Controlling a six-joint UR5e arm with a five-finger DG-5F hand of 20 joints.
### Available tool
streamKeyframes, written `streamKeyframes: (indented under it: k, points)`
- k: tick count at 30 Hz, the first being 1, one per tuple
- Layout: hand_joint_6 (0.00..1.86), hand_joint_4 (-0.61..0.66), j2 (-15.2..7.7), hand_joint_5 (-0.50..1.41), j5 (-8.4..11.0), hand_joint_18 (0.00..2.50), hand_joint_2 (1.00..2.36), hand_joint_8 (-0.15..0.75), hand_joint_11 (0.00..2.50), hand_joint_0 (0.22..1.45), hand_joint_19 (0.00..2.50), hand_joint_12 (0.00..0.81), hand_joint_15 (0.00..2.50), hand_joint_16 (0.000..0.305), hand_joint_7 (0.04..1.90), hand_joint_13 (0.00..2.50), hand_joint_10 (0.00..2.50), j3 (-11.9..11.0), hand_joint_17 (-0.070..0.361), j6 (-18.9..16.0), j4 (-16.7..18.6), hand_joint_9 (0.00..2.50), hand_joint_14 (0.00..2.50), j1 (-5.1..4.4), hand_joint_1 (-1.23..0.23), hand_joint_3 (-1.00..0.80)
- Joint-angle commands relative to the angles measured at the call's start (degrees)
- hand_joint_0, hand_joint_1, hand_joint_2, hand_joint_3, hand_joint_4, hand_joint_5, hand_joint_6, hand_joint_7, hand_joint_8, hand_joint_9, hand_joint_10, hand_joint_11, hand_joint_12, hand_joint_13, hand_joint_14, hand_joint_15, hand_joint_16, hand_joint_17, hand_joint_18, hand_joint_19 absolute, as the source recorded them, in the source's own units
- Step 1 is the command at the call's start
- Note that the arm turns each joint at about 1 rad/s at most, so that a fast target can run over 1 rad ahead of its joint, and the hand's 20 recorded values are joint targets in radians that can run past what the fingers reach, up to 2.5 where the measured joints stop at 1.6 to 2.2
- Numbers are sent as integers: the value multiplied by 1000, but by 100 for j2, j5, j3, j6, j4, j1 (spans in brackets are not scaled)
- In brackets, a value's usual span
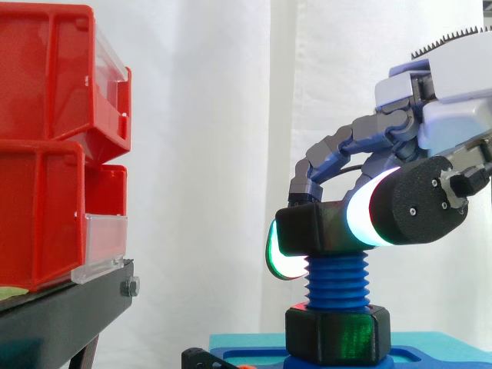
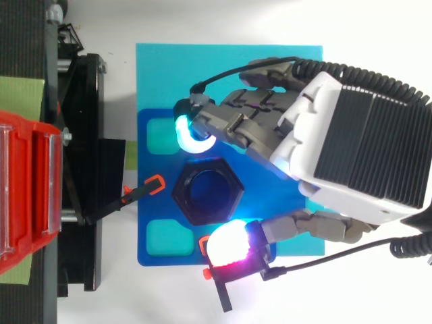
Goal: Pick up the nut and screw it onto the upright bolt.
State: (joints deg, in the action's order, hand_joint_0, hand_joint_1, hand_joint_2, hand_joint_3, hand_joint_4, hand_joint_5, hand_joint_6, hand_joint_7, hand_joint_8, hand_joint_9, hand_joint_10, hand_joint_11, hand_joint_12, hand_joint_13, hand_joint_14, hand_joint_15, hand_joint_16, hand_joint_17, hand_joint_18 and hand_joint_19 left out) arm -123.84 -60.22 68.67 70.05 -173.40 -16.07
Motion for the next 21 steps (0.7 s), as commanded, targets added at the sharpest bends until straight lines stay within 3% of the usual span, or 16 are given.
streamKeyframes:
  k: [1, 9, 13, 16, 21]
  points:
    - [503, 285, 0, -187, -34, 449, 1000, 369, 189, 395, 313, 514, 95, 68, 822, 650, 5, -2, 153, 0, -9, 708, 3, 16, -550, -500]
    - [502, 254, 0, -213, -69, 335, 1000, 367, 24, 346, 265, 536, 24, 73, 678, 536, 0, -2, 165, 9, 0, 593, 0, 25, -499, -500]
    - [501, 263, 9, -230, -184, 261, 1000, 361, 0, 321, 182, 543, 0, 77, 584, 456, 0, -81, 172, 53, -18, 500, 0, 42, -435, -500]
    - [500, 263, 9, -237, -324, 208, 1000, 359, 0, 306, 126, 541, 0, 79, 534, 386, 0, -284, 178, 228, -290, 464, 0, 95, -354, -500]
    - [500, 251, 9, -236, -333, 204, 1000, 353, 0, 319, 69, 527, 0, 79, 527, 358, 0, -495, 178, 316, -589, 437, 0, 113, -219, -500]
